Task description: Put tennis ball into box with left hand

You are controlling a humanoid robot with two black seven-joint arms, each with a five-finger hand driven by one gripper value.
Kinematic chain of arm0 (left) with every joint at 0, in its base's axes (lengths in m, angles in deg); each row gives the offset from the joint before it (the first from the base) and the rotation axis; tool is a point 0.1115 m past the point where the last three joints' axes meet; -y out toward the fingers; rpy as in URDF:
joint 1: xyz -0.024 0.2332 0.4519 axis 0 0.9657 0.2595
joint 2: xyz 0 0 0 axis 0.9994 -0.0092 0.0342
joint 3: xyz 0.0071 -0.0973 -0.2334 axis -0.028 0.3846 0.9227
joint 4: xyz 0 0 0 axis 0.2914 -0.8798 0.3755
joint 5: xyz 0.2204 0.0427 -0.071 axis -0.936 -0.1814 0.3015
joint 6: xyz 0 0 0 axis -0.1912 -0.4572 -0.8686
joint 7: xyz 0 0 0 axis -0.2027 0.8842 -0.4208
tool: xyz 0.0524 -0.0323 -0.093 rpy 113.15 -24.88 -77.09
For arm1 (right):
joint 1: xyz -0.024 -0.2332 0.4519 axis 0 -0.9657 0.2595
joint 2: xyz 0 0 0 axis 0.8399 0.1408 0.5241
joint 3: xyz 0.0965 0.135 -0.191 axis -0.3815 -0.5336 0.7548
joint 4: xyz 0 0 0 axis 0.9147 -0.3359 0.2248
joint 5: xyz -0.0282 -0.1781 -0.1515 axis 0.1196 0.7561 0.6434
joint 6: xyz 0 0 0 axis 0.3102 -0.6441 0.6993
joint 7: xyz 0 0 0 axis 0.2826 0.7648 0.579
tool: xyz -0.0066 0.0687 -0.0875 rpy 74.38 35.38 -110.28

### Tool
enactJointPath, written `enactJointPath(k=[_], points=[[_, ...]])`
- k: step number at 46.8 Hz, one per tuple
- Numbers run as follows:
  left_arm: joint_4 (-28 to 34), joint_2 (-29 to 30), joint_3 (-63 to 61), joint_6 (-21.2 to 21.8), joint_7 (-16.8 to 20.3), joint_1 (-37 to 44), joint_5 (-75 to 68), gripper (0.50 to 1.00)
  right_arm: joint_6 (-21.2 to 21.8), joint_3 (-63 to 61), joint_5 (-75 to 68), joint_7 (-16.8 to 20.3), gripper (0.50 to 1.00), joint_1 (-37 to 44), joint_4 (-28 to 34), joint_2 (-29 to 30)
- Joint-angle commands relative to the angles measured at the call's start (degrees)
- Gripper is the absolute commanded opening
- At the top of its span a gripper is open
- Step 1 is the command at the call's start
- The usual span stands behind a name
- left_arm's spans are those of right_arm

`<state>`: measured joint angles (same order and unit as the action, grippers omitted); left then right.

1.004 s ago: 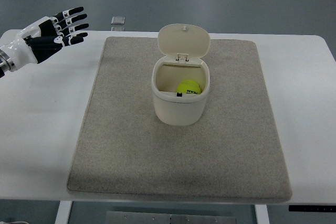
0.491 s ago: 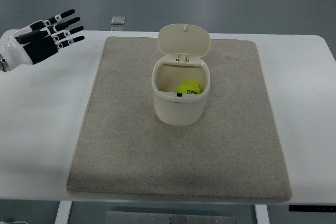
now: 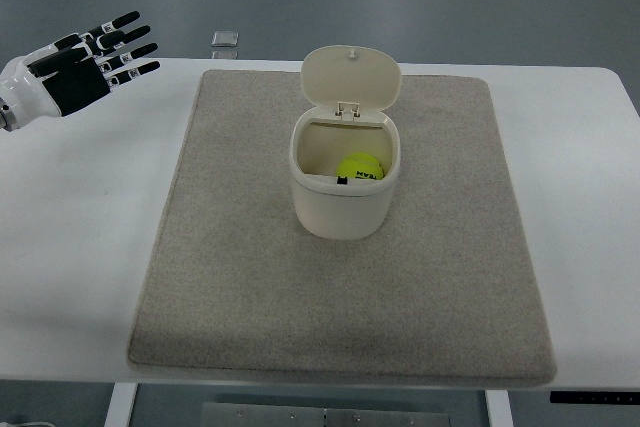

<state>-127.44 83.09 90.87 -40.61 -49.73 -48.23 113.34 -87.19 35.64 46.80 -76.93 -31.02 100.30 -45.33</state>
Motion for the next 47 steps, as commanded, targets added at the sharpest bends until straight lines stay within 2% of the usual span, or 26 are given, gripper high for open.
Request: enactJointPath(k=[1, 47], points=[[0.38, 0.0, 0.01, 0.01, 0.0, 0.07, -0.07, 0.992, -0.04, -0.01, 0.0, -0.03, 0.901, 0.0, 0.0, 0.0], [0.38, -2.28, 1.68, 0.01, 0.09, 0.51, 0.02, 0.992, 0.23, -0.37, -0.53, -0.03, 0.901, -0.09, 0.79, 0.0]])
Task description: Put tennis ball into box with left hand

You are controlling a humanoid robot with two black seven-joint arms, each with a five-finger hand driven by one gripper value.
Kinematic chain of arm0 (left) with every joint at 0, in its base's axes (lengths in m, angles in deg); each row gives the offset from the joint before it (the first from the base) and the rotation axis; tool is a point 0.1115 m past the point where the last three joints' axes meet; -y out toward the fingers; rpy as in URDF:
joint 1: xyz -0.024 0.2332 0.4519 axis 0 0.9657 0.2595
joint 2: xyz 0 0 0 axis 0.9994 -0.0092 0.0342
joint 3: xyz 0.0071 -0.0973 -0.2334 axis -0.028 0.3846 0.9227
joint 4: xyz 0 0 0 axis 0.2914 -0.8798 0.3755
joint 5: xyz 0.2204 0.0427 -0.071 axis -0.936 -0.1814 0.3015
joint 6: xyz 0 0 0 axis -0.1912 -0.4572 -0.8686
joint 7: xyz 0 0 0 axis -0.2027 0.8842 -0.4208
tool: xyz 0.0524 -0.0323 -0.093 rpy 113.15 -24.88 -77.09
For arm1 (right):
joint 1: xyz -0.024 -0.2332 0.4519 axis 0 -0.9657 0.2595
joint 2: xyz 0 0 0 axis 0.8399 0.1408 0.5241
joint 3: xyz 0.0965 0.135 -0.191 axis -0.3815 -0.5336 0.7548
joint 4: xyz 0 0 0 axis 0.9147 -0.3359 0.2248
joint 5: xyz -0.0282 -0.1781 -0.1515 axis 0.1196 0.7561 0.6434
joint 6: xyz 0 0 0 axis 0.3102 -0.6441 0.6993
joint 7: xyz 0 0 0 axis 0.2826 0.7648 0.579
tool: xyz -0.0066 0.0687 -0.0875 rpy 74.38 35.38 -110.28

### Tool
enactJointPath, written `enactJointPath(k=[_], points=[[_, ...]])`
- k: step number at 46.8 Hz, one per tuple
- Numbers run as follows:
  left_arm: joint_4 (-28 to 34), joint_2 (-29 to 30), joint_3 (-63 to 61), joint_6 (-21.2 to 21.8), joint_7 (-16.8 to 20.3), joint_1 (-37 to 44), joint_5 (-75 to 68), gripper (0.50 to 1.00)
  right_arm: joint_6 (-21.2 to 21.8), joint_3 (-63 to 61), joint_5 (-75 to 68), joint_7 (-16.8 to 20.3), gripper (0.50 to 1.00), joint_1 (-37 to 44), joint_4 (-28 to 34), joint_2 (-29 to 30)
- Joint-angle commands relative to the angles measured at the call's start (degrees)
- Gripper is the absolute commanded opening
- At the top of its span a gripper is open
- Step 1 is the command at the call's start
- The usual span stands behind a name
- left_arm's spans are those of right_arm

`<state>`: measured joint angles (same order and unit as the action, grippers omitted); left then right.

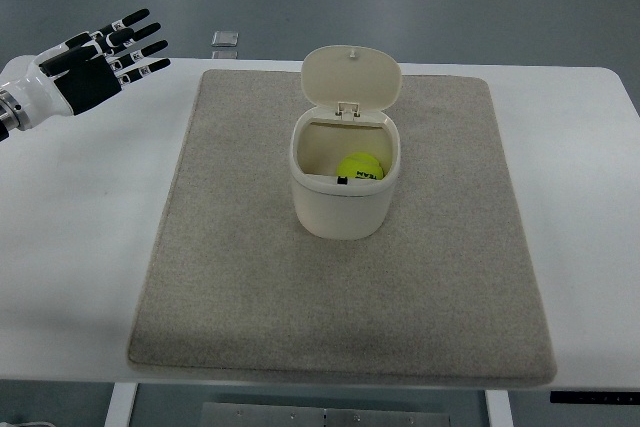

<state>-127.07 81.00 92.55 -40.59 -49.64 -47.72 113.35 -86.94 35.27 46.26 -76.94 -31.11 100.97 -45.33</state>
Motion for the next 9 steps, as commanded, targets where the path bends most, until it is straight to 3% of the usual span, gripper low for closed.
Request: enactJointPath(k=[1, 9], points=[[0.02, -0.37, 0.09, -0.01, 0.0, 0.0, 0.01, 0.992, -0.02, 0.09, 0.1, -0.02, 0.901, -0.09, 0.12, 0.0], [0.11, -0.46, 0.09, -0.01, 0.0, 0.0, 0.01, 0.992, -0.11, -0.09, 0.01, -0.11, 0.901, -0.09, 0.12, 0.0]])
